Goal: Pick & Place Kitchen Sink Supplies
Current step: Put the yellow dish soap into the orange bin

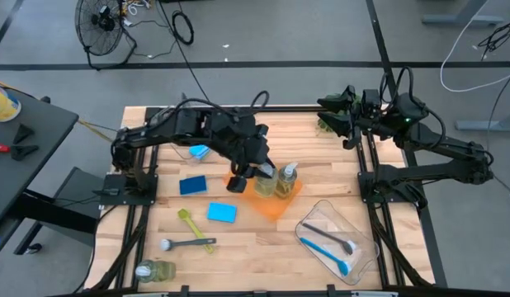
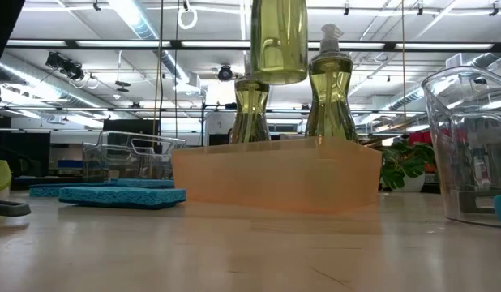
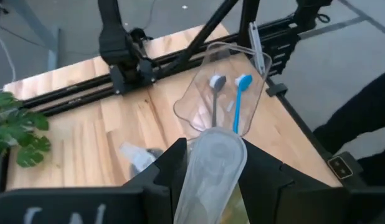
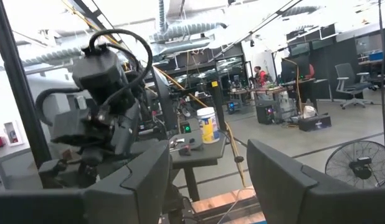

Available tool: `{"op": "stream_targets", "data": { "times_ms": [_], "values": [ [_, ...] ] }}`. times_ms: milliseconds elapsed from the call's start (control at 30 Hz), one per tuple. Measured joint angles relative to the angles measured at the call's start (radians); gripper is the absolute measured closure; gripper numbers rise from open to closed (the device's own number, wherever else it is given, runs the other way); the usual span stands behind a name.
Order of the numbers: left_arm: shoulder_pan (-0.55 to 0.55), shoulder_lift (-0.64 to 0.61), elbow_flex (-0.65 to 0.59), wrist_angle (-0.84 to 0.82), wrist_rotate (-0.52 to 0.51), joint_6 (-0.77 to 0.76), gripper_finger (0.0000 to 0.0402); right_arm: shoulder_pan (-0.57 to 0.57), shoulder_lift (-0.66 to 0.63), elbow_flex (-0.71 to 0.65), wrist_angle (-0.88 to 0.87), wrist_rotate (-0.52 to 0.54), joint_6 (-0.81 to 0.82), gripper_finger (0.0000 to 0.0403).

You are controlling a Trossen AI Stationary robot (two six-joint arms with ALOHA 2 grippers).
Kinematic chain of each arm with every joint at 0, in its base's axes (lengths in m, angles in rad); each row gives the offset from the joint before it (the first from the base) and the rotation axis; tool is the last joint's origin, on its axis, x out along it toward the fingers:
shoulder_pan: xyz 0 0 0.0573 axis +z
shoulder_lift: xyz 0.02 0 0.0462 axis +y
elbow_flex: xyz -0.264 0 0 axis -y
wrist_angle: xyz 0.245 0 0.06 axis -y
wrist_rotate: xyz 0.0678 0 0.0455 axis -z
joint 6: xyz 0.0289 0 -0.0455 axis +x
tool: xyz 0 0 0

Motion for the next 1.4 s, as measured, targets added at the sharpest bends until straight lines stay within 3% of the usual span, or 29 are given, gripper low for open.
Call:
{"op": "stream_targets", "data": {
  "times_ms": [1400],
  "values": [
    [0.012,0.206,0.001,-0.031,0.145,0.181,0.0283,0.002,0.000,0.000,0.000,-0.026,0.000,0.0188]
  ]
}}
